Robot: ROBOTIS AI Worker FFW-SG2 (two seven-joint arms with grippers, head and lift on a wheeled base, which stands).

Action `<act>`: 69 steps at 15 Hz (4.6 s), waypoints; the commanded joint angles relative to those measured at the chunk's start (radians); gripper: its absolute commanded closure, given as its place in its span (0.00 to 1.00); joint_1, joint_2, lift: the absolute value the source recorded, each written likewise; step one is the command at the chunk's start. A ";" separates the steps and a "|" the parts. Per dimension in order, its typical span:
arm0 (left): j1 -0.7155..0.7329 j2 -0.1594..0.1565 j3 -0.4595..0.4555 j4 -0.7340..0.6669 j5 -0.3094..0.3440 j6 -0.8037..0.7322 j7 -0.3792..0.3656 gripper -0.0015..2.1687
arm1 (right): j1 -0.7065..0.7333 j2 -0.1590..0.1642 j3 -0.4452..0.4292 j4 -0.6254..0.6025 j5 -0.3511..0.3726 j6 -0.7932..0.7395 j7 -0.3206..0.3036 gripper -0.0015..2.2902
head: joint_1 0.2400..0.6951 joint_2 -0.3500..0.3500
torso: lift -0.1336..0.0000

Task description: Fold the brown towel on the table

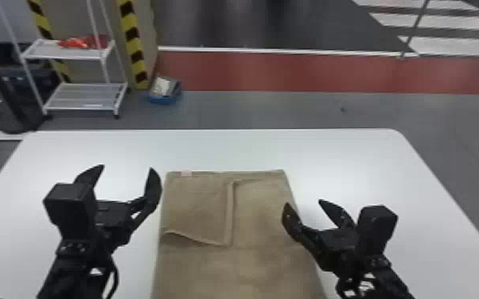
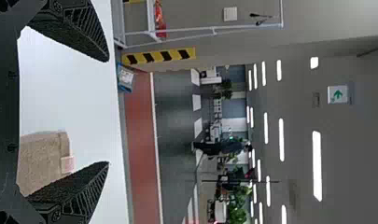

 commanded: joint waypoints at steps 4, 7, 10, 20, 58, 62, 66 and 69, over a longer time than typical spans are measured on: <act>-0.009 -0.001 0.029 0.043 0.071 -0.067 0.000 0.05 | -0.013 -0.007 0.180 0.073 0.119 -0.041 0.117 0.15 | 1.00 0.74 | 0.17; -0.009 -0.001 0.025 0.049 0.071 -0.064 -0.003 0.07 | -0.016 -0.008 0.195 0.071 0.150 -0.029 0.129 0.15 | 1.00 0.83 | 0.17; -0.009 -0.001 0.019 0.057 0.070 -0.064 -0.008 0.07 | -0.024 -0.008 0.208 0.070 0.176 0.002 0.132 0.22 | 1.00 0.84 | 0.17; -0.010 0.000 0.014 0.078 0.070 -0.064 -0.011 0.07 | -0.099 -0.002 0.264 0.084 0.207 0.137 0.140 0.35 | 1.00 0.87 | 0.17; -0.027 0.006 -0.001 0.114 0.045 -0.064 -0.040 0.07 | -0.021 -0.039 -0.389 -0.070 -0.032 0.005 0.040 0.68 | 1.00 0.43 | 0.17; -0.064 0.005 -0.027 0.152 0.022 -0.045 -0.075 0.09 | -0.059 -0.039 -0.546 -0.076 -0.086 0.048 0.031 0.68 | 1.00 0.21 | 0.17; -0.119 0.003 -0.072 0.226 0.022 -0.015 -0.103 0.09 | -0.087 -0.028 -0.564 -0.068 -0.065 0.168 -0.022 0.68 | 1.00 0.07 | 0.17; -0.193 0.000 -0.112 0.307 0.028 0.028 -0.177 0.15 | -0.087 -0.021 -0.500 -0.088 -0.046 0.174 -0.022 0.68 | 1.00 0.04 | 0.17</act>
